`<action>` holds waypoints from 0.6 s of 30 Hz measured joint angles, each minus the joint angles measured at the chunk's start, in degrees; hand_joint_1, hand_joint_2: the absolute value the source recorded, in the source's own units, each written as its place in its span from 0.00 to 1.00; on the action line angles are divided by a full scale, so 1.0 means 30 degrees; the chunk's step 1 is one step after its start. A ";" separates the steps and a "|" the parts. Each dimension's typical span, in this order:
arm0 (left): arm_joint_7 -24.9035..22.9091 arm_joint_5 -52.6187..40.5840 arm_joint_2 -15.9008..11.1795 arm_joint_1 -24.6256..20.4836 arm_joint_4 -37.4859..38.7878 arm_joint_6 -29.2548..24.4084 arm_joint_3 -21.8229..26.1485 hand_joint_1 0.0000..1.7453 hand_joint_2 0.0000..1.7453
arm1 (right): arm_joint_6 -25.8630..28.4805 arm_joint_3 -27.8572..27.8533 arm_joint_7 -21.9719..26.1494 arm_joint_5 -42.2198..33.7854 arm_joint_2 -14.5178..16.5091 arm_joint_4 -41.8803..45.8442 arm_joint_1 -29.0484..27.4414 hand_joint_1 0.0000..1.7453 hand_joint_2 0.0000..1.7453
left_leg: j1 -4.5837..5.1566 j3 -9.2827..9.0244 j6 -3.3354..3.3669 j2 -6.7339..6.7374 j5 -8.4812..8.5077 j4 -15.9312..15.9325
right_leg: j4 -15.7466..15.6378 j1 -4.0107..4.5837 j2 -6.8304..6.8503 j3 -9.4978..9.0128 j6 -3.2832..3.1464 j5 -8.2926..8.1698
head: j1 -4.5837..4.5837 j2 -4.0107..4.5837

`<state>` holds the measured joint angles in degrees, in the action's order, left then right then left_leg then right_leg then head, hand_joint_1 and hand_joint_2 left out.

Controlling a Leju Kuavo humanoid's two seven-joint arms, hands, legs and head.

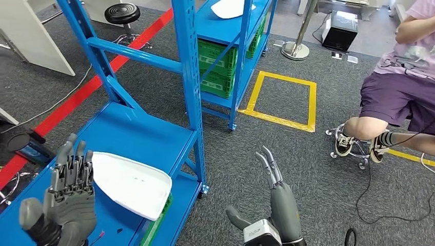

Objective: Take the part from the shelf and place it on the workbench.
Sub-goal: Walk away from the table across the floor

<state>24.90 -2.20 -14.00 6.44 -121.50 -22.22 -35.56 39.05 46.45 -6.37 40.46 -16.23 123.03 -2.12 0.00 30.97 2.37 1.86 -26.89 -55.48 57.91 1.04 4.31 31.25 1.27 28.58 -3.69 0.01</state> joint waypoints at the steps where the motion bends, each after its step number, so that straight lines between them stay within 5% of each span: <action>1: 0.0035 0.0018 0.0000 0.0000 0.0022 0.0015 0.0002 0.00 0.00 | 0.0020 0.0002 0.0015 0.0016 -0.0002 -0.0005 -0.0002 0.00 1.00 | -0.0064 -0.0053 0.0076 -0.0189 0.0088 0.0033 | 0.0875 -0.0073 -0.0485 0.0382 0.0147 0.0527 | 0.0073 0.0002; 4: 0.0069 0.0066 0.0000 0.0006 0.0131 0.0049 0.0002 0.00 0.00 | 0.0046 0.0022 0.0040 0.0037 -0.0002 -0.0075 -0.0024 0.00 1.00 | -0.0081 0.0078 0.0139 -0.0826 0.0203 -0.0036 | 0.4398 -0.0285 -0.1209 0.1891 0.0380 0.1964 | 0.0301 0.0000; 6: 0.0093 0.0098 -0.0004 0.0022 0.0215 0.0060 0.0004 0.00 0.00 | 0.0047 0.0038 0.0040 0.0037 -0.0002 -0.0144 -0.0027 0.00 1.00 | -0.0083 0.0114 0.0129 -0.1329 0.0211 -0.0100 | 0.4812 -0.0375 -0.1260 0.2169 0.0390 0.1560 | 0.0399 0.0002; 8: 0.0128 0.0137 -0.0002 0.0028 0.0253 0.0062 0.0004 0.00 0.00 | 0.0060 0.0047 0.0047 0.0051 -0.0002 -0.0167 -0.0022 0.00 1.00 | -0.0097 0.0106 0.0095 -0.1782 0.0214 -0.0144 | 0.2517 -0.0420 -0.1672 0.1315 0.0253 0.0121 | 0.0486 0.0002; 10: 0.0153 0.0164 0.0002 0.0015 0.0268 0.0062 0.0005 0.00 0.00 | 0.0084 0.0056 0.0071 0.0073 0.0002 -0.0166 -0.0022 0.00 1.00 | -0.0129 0.0223 -0.0058 -0.2191 0.0268 -0.0178 | 0.0259 -0.0463 -0.2551 0.0372 0.0038 -0.0729 | 0.0488 -0.0002; 12: 0.0159 0.0171 0.0004 0.0010 0.0299 0.0051 0.0009 0.00 0.00 | 0.0113 0.0062 0.0093 0.0088 0.0003 -0.0168 -0.0016 0.00 1.00 | -0.0237 0.0483 -0.0332 -0.2551 0.0409 -0.0189 | -0.0472 -0.0432 -0.2897 0.0010 -0.0113 -0.0747 | 0.0504 -0.0002; 14: 0.0162 0.0171 0.0000 0.0051 0.0315 0.0035 0.0024 0.00 0.00 | 0.0135 0.0064 0.0098 0.0095 0.0011 -0.0171 0.0033 0.00 1.00 | -0.0312 0.0739 -0.0611 -0.2772 0.0487 -0.0218 | -0.0766 -0.0412 -0.2495 -0.0080 -0.0254 -0.0866 | 0.0556 0.0002; 16: 0.0166 0.0171 -0.0007 0.0068 0.0310 0.0018 0.0055 0.00 0.00 | 0.0149 0.0064 0.0098 0.0095 0.0027 -0.0168 0.0086 0.00 1.00 | -0.0248 0.1247 -0.0773 -0.2098 -0.0082 -0.1043 | -0.1063 -0.0468 -0.2043 -0.0163 -0.0437 -0.1032 | 0.0366 0.0003; 18: 0.0166 0.0171 -0.0006 0.0060 0.0322 -0.0009 0.0075 0.00 0.00 | 0.0168 0.0064 0.0095 0.0093 0.0031 -0.0162 0.0078 0.00 1.00 | -0.0233 0.2287 -0.0862 -0.1115 -0.1287 -0.3304 | -0.1155 -0.0454 -0.1614 -0.0153 -0.0549 -0.1099 | 0.0047 0.0000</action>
<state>25.40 -1.68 -14.02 6.62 -120.54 -22.25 -35.33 39.56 46.64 -6.09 40.74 -16.14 122.55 -1.89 -0.70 37.83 -0.21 -1.48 -30.75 -65.39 54.45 -0.32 -0.53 30.79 -0.37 25.28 -3.55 0.01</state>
